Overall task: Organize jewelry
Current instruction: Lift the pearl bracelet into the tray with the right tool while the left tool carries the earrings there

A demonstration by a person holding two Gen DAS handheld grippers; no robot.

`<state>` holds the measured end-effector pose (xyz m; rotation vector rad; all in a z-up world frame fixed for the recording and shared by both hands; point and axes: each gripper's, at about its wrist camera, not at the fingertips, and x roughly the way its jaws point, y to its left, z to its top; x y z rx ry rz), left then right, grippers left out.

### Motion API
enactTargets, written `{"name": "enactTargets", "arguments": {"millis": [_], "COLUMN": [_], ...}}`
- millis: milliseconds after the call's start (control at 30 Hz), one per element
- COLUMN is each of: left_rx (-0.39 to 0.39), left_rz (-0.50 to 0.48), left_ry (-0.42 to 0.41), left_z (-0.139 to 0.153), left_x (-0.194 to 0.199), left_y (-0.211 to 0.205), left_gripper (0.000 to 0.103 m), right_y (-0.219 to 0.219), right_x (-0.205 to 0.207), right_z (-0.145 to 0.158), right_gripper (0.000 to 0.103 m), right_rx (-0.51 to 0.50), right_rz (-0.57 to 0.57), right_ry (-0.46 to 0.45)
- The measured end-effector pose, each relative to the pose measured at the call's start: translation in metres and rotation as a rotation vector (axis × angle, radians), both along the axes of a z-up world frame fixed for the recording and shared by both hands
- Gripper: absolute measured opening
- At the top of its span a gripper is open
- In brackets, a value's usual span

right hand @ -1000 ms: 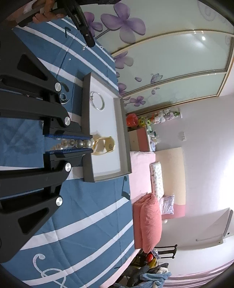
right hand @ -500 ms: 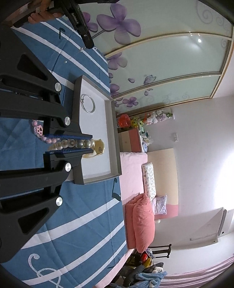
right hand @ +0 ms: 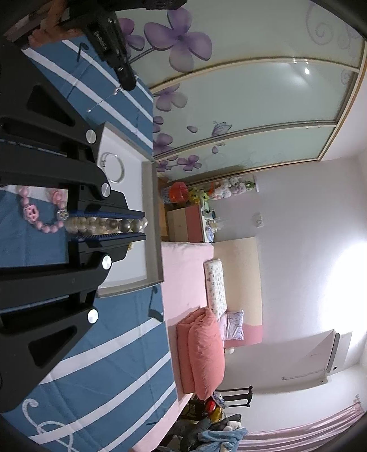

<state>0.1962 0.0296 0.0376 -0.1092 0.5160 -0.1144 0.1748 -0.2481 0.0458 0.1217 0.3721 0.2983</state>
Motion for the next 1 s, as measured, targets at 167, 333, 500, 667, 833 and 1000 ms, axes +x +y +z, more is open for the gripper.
{"name": "enactTargets", "arguments": {"millis": [167, 333, 500, 667, 833, 1000], "left_rx": [-0.003, -0.008, 0.006, 0.000, 0.008, 0.017], "left_rz": [-0.002, -0.007, -0.010, -0.003, -0.001, 0.010], "left_ry": [-0.003, -0.003, -0.010, 0.008, 0.026, 0.049], "left_z": [0.001, 0.001, 0.002, -0.007, -0.018, -0.030], "left_x": [0.019, 0.040, 0.066, 0.096, 0.119, 0.142], "left_y": [-0.003, -0.007, -0.012, -0.013, -0.014, -0.013], "left_gripper": [0.010, 0.010, 0.010, 0.010, 0.010, 0.010], "right_y": [0.007, 0.013, 0.019, 0.025, 0.037, 0.047], "right_x": [0.013, 0.027, 0.048, 0.072, 0.095, 0.114], "right_z": [0.005, 0.004, 0.002, -0.003, -0.012, -0.025], "right_gripper": [0.010, 0.010, 0.010, 0.010, 0.010, 0.010], "right_rx": [-0.002, -0.005, 0.001, 0.007, 0.003, 0.001], "right_rz": [0.007, 0.016, 0.020, 0.033, 0.043, 0.061], "right_ry": [-0.014, -0.014, -0.005, 0.018, 0.045, 0.082]}}
